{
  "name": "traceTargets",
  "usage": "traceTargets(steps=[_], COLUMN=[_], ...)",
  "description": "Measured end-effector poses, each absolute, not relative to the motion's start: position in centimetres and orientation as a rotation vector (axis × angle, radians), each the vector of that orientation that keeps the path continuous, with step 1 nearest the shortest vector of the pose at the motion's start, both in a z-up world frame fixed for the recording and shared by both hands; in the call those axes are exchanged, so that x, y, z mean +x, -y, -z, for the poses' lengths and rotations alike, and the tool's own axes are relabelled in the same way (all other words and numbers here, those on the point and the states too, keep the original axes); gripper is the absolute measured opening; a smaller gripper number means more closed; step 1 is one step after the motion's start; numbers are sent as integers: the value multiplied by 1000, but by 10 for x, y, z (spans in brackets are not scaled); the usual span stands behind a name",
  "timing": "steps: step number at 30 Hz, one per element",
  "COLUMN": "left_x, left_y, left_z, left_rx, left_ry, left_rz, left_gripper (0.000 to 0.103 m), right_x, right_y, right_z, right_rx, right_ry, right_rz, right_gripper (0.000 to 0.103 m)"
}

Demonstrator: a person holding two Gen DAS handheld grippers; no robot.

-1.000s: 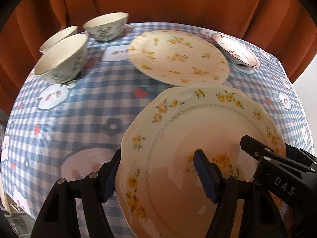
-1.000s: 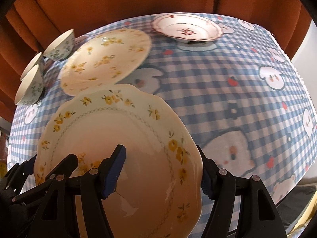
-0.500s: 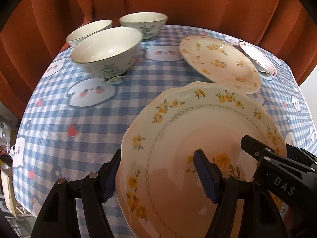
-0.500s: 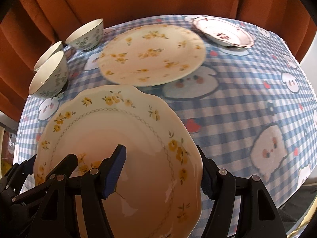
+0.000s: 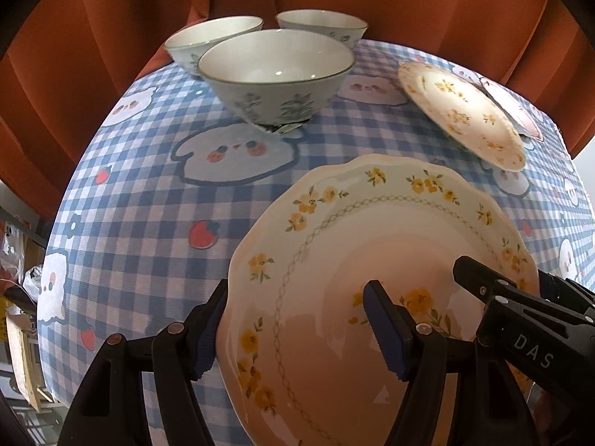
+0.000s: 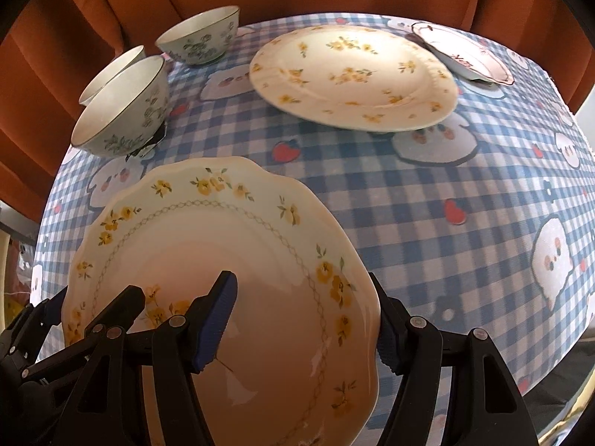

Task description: Organize plates and bowls

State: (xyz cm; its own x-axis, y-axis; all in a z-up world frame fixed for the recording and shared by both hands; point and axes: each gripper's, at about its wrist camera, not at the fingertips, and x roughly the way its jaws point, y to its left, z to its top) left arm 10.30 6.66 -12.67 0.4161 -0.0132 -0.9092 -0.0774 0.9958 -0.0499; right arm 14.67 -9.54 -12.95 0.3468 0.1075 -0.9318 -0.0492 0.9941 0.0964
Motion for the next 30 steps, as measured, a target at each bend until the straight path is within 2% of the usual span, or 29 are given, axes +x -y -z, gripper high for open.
traceTargets(steps=[12,17,22,30], left_x=[107,106,101,102], left_y=[-69,-71,-68,-60], left_z=[133,120,97,56], left_rx=[-47,-56,-62,-45], left_ry=[-1164,-1122,-1060,-971], left_rz=[-16,-27,-34,-45], left_gripper=[71,73,80,80], right_x=[148,148,140,132], right_y=[88,91,99,102], right_z=[139,137,111,63], right_rx=[65,63,41,-38], right_ry=[-1240,-1257,-1210,-1130], right_rz=[-65,-89,-90,-105], right_gripper=[70,70,71,71])
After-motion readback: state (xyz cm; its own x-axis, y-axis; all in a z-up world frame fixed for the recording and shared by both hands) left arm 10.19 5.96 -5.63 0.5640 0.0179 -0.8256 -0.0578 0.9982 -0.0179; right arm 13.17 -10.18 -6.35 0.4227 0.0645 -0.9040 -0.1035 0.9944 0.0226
